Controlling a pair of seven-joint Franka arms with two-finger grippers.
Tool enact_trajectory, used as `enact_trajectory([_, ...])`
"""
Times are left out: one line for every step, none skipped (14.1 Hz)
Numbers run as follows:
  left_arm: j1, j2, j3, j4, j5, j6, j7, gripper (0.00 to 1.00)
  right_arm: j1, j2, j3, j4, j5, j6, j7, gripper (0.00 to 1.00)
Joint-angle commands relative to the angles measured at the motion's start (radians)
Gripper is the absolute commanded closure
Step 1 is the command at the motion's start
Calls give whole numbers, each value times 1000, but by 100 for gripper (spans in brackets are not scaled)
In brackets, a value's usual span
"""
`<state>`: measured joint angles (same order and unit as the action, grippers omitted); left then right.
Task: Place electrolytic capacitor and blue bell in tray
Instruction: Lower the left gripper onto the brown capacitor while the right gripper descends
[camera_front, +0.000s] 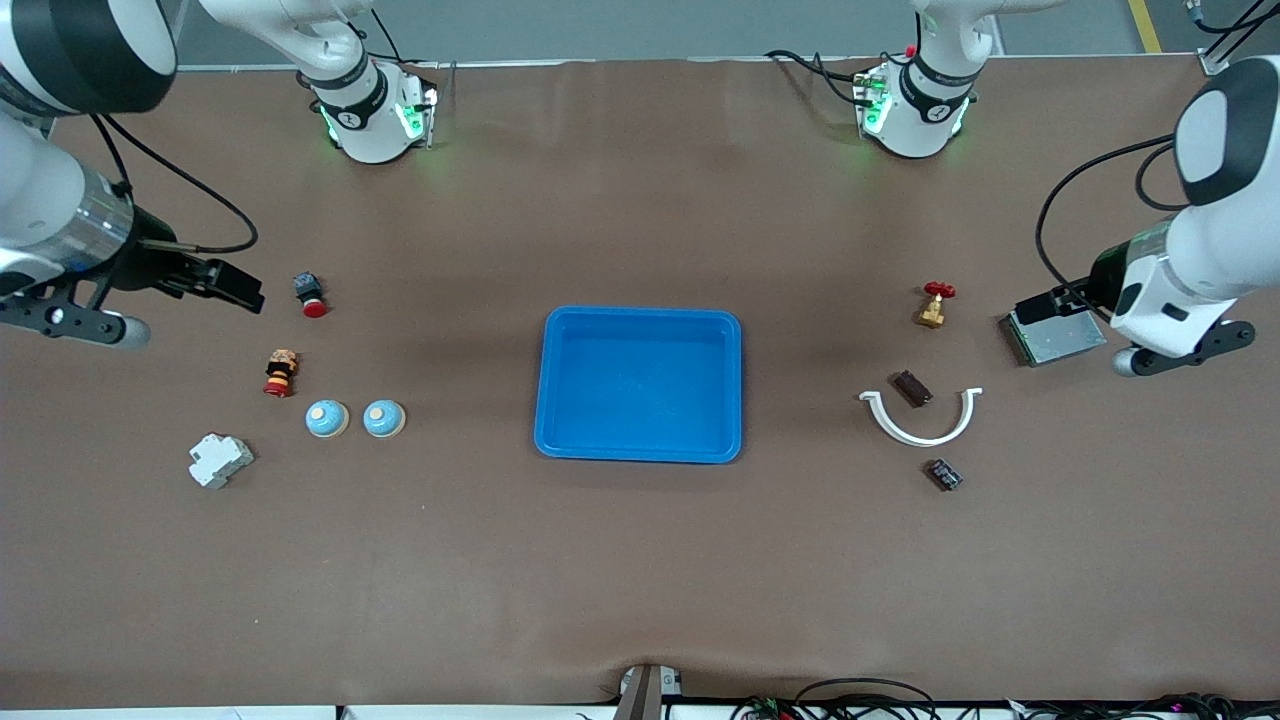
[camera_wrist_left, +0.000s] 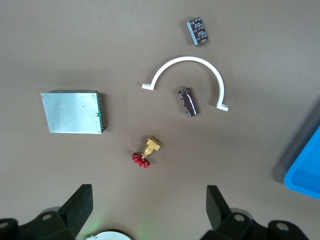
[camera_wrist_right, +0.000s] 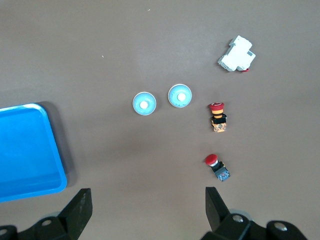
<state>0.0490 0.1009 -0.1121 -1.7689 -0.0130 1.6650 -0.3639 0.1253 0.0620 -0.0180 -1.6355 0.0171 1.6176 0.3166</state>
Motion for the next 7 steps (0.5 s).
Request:
enact_trajectory([2,-18,-8,-102,-18,103,-38,0,8,-22,1,-85,4,83,18,0])
enact_trajectory([0,-18,-9,-134,-18,137,-52,0,7,-22,1,-110,9,115,19,0])
enact_trajectory([-1,-17,-9,-159,-18,168,-79,0,7,-21,1,-136,33,152,18,0])
enact_trajectory([-3,-7,-9,-182,-18,200,-99,0,5,-22,1,-171,44,197,18,0])
enact_trajectory([-3,9,-9,-201,-18,237,-115,0,7,-25,1,-196,44,234,18,0])
enact_trajectory([-1,32,-9,-207,-18,272,-121,0,8,-24,1,-210,46,255,19,0])
enact_trajectory([-1,61,-9,-207,-18,303,-131,4,8,-21,1,-214,46,265,25,0])
